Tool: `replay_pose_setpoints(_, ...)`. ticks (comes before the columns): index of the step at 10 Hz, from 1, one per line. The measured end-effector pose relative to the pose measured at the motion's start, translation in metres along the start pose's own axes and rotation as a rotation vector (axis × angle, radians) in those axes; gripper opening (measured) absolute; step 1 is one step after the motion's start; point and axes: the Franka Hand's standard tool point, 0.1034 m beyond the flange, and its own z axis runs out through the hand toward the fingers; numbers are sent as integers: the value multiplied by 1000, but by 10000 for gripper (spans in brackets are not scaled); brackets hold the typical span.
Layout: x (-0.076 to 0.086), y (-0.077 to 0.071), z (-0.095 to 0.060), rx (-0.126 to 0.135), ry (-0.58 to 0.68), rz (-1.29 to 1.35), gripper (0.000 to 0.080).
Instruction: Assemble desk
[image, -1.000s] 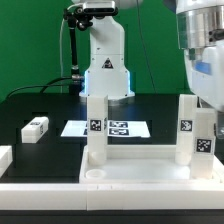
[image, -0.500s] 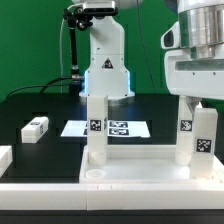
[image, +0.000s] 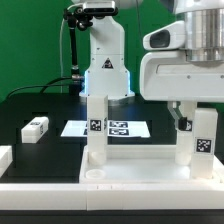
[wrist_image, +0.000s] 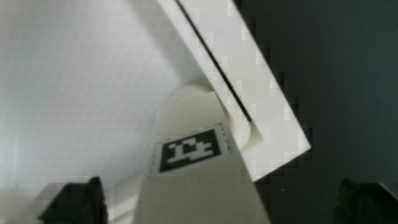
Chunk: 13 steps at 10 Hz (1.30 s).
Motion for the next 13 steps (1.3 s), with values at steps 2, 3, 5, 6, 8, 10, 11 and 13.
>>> replay_pose_setpoints(2,0,1,0,0,0,35,547)
replay_pose_setpoints(3,1,1,0,0,0,35,410)
replay_pose_setpoints(5,1,2,0,-1,0,181,290)
replay_pose_setpoints(6,1,2,0,-2,0,248,290)
replay_pose_setpoints(8,2,1,0,-2,1,448,290)
replay_pose_setpoints(10,5,1,1,-10,-3,740,290)
replay_pose_setpoints(11,8,3,1,-9,-19,837,290)
replay_pose_setpoints(13,8,2,1,8,-45,1140,290)
